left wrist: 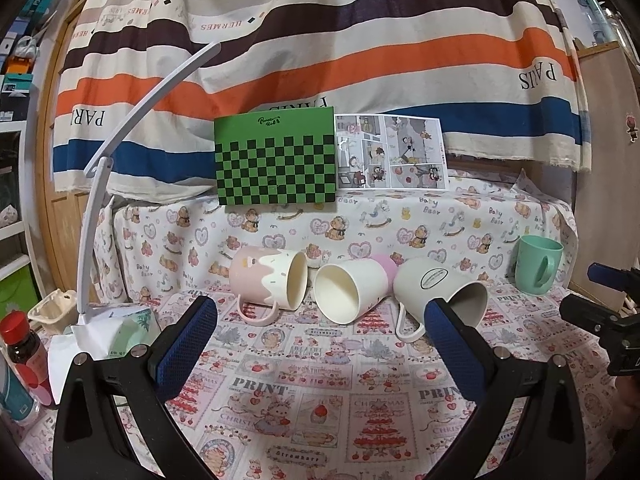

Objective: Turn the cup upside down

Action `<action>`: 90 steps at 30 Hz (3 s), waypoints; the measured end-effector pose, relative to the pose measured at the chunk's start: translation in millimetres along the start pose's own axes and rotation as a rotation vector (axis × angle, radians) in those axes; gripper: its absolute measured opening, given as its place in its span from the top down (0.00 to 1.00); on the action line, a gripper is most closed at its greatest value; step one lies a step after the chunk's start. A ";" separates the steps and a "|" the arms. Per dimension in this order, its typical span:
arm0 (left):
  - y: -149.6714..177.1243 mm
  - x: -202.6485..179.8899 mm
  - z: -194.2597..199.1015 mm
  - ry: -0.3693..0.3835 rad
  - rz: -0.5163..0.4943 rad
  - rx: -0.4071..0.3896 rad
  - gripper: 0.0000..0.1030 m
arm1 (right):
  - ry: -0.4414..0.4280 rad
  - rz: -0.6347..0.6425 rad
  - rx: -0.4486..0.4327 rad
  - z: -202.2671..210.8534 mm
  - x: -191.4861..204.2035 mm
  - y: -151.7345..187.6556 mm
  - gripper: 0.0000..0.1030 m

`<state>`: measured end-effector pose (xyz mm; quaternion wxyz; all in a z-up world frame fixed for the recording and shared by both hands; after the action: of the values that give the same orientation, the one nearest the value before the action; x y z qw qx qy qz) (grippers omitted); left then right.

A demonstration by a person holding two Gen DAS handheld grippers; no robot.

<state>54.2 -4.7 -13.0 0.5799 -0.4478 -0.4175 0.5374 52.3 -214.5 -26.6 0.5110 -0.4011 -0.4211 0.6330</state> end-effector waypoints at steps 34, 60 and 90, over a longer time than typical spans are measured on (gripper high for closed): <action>1.8 0.6 -1.6 0.002 0.012 0.012 0.00 | -0.053 0.059 0.061 -10.3 1.1 -27.0 0.00; -0.6 8.2 -0.7 -0.029 0.013 -0.002 0.00 | -0.073 -0.088 0.775 -210.1 19.6 -51.9 0.01; -4.5 11.8 6.4 -0.073 0.016 -0.056 0.00 | -0.310 -0.687 0.812 -110.4 27.4 2.4 0.25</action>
<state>50.0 7.5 -7.0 0.5472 -0.4473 -0.4495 0.5463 150.8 -174.3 -66.8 0.7338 0.0864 -0.3200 0.5931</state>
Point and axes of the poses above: each gripper's, at about its wrist camera, not at the fingertips, and z roughly against the way its jaws point, x to its left, y to its underside, the point moved 6 cm from there along -z, roughly the way its jaws point, and after that the axes turned 3 degrees about y, right-handed, at the moved point
